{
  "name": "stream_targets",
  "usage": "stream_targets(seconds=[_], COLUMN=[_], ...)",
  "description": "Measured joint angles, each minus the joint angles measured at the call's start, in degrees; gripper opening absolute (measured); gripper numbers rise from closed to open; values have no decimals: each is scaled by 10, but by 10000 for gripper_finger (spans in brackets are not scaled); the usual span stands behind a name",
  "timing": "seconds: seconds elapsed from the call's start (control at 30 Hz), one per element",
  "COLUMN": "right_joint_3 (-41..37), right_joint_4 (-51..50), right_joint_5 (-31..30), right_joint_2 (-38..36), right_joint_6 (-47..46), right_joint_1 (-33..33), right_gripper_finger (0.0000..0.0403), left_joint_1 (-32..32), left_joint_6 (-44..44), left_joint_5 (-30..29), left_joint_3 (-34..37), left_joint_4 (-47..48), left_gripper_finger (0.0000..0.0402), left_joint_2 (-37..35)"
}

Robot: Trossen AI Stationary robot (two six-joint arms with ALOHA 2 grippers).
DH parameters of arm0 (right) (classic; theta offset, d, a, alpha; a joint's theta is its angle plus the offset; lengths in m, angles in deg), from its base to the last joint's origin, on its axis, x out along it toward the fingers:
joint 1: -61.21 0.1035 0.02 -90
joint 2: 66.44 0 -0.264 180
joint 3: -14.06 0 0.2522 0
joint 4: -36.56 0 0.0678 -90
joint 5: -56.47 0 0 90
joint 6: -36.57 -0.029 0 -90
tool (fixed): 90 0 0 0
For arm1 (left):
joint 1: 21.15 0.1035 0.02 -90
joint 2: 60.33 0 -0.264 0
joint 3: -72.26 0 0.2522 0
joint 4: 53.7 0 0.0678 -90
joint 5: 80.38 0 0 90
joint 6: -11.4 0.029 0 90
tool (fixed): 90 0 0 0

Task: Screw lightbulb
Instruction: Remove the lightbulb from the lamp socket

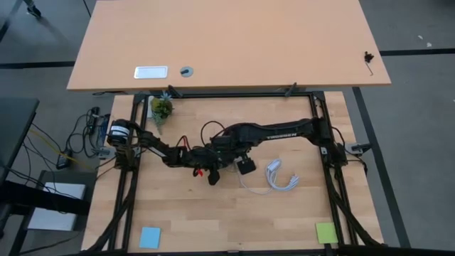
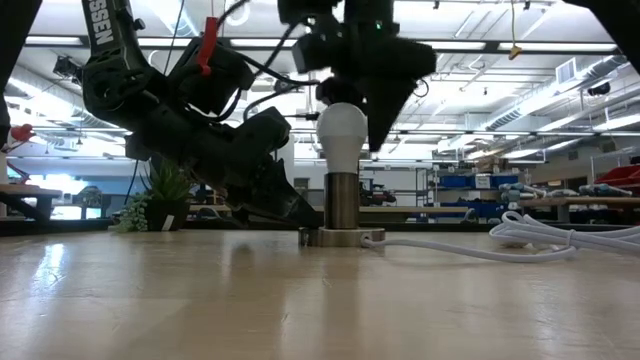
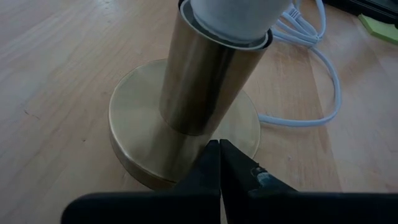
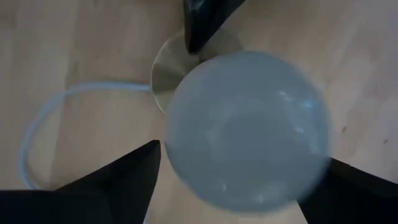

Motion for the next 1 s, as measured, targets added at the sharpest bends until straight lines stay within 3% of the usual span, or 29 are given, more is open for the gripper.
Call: stream_targets(seconds=[0.43, 0.77, 1.0], right_joint_3=[103, 35, -65], right_joint_4=[-144, -82, -21], right_joint_5=[5, 19, 19], right_joint_2=[-11, -65, -119], right_joint_6=[-144, -192, -210], right_joint_1=[-5, -10, 6], right_gripper_finger=[317, 291, 280], left_joint_1=[0, 0, 0], left_joint_6=[2, 9, 9], left_joint_5=[1, 1, 1], left_joint_3=[0, 0, 0], left_joint_4=[0, 0, -2], left_gripper_finger=[0, 0, 0], left_joint_2=[0, 0, 0])
